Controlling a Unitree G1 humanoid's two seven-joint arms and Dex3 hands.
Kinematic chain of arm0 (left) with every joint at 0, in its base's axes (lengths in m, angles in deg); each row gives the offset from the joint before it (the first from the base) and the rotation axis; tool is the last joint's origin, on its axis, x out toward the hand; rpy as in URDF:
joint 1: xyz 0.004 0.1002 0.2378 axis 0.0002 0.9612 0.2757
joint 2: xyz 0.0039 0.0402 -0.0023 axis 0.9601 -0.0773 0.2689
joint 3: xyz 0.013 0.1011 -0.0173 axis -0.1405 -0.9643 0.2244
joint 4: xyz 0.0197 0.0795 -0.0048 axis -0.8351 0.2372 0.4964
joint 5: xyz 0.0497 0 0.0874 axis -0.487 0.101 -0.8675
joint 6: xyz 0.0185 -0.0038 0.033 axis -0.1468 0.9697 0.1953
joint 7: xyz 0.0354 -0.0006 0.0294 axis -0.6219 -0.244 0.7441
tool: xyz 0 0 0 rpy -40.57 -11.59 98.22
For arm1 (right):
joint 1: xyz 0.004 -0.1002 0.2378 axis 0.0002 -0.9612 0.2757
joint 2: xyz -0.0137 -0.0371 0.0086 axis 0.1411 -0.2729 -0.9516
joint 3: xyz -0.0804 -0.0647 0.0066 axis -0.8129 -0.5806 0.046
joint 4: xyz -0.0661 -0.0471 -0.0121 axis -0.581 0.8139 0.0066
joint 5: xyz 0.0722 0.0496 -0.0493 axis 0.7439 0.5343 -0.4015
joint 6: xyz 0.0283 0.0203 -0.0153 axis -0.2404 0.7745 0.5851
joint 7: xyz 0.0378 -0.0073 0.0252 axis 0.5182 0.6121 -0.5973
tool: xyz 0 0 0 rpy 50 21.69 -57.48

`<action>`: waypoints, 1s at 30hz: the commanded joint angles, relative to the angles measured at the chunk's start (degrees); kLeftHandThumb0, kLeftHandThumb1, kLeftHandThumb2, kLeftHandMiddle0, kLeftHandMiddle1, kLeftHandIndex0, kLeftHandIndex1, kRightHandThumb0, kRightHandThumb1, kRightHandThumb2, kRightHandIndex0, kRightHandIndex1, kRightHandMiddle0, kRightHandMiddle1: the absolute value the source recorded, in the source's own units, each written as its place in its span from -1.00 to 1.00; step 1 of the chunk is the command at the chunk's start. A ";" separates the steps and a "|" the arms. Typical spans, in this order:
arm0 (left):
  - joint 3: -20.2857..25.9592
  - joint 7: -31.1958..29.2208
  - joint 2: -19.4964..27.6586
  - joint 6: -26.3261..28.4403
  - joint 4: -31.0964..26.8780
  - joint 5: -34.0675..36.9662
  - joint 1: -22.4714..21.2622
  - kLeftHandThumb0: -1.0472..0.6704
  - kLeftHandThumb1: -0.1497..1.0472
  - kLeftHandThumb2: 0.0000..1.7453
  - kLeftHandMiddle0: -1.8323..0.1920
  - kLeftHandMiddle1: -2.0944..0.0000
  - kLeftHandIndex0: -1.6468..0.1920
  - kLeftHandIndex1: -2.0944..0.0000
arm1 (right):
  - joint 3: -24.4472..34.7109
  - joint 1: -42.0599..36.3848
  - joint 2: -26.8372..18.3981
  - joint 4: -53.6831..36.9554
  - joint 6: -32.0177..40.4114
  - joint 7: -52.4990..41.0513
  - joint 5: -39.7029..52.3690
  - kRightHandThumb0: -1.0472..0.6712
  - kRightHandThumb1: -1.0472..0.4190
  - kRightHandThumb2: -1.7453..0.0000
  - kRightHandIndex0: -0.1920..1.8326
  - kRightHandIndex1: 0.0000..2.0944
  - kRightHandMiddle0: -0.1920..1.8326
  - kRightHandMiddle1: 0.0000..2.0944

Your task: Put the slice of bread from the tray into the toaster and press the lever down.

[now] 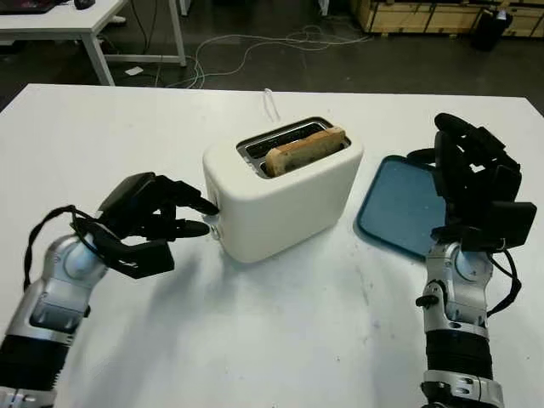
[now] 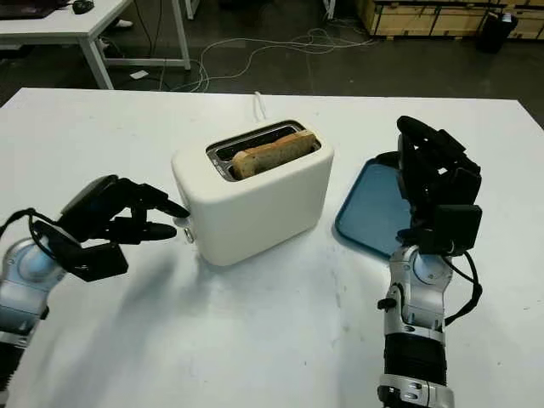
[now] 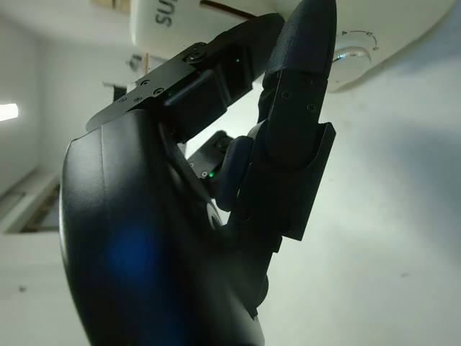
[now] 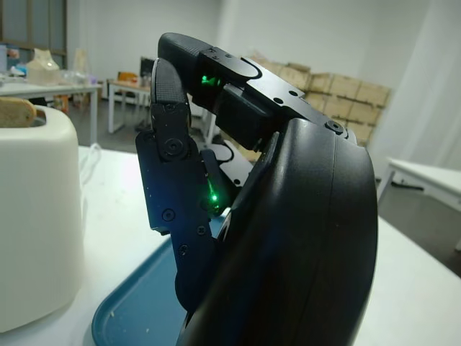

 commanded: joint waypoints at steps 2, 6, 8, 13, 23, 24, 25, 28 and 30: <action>-5.34 -0.38 -2.96 1.69 3.16 -3.41 2.11 -0.65 0.79 -0.91 -0.25 -0.38 -0.42 0.97 | 0.35 -0.88 -0.61 -1.95 -1.71 -0.43 0.55 -0.32 -0.83 0.84 0.19 -0.04 0.39 -0.82; -6.29 1.19 -3.73 2.17 3.45 -3.86 1.86 -0.65 0.78 -0.91 -0.24 -0.41 -0.42 0.97 | 0.44 -1.10 -0.55 -2.99 -2.07 -1.28 1.29 -0.34 -0.83 0.87 0.23 -0.11 0.41 -0.86; -6.59 1.61 -3.86 2.37 3.52 -3.79 1.77 -0.66 0.79 -0.91 -0.24 -0.42 -0.42 0.97 | 0.41 -1.14 -0.67 -3.08 -2.81 -2.13 1.70 -0.33 -0.83 0.87 0.23 -0.12 0.40 -0.87; -6.93 2.11 -3.59 3.13 2.94 -3.78 1.96 -0.66 0.79 -0.90 -0.23 -0.42 -0.42 0.97 | 0.21 -1.32 -0.58 -4.27 -3.07 -2.46 1.85 -0.34 -0.83 0.88 0.24 -0.14 0.42 -0.89; -8.33 2.97 -4.99 3.86 6.33 -3.46 1.82 -0.63 0.72 -0.94 -0.30 -0.30 -0.47 0.96 | 0.35 -2.15 -0.81 -6.10 -3.56 -4.03 2.51 -0.35 -0.83 0.90 0.25 -0.14 0.44 -0.92; -8.78 3.23 -5.25 4.52 7.20 -4.14 1.57 -0.62 0.72 -0.94 -0.31 -0.28 -0.47 0.96 | 0.38 -2.36 -0.86 -6.37 -3.60 -4.10 2.41 -0.35 -0.83 0.90 0.25 -0.15 0.44 -0.92; -9.21 3.51 -5.55 5.35 8.05 -4.83 1.33 -0.60 0.70 -0.95 -0.32 -0.25 -0.48 0.96 | 0.41 -2.55 -0.93 -6.55 -3.81 -4.31 2.47 -0.35 -0.83 0.90 0.25 -0.15 0.44 -0.92; -10.60 3.84 -6.58 9.95 10.41 -6.20 0.47 -0.54 0.68 -0.96 -0.36 0.10 -0.51 0.96 | 0.61 -3.23 -1.21 -7.19 -4.26 -4.91 2.73 -0.35 -0.83 0.90 0.25 -0.16 0.44 -0.93; -11.72 3.66 -7.11 14.16 11.49 -7.34 -0.28 -0.51 0.66 -0.95 -0.42 0.55 -0.56 0.96 | 0.73 -3.77 -1.42 -7.92 -4.20 -4.96 2.51 -0.37 -0.83 0.90 0.26 -0.18 0.45 -0.94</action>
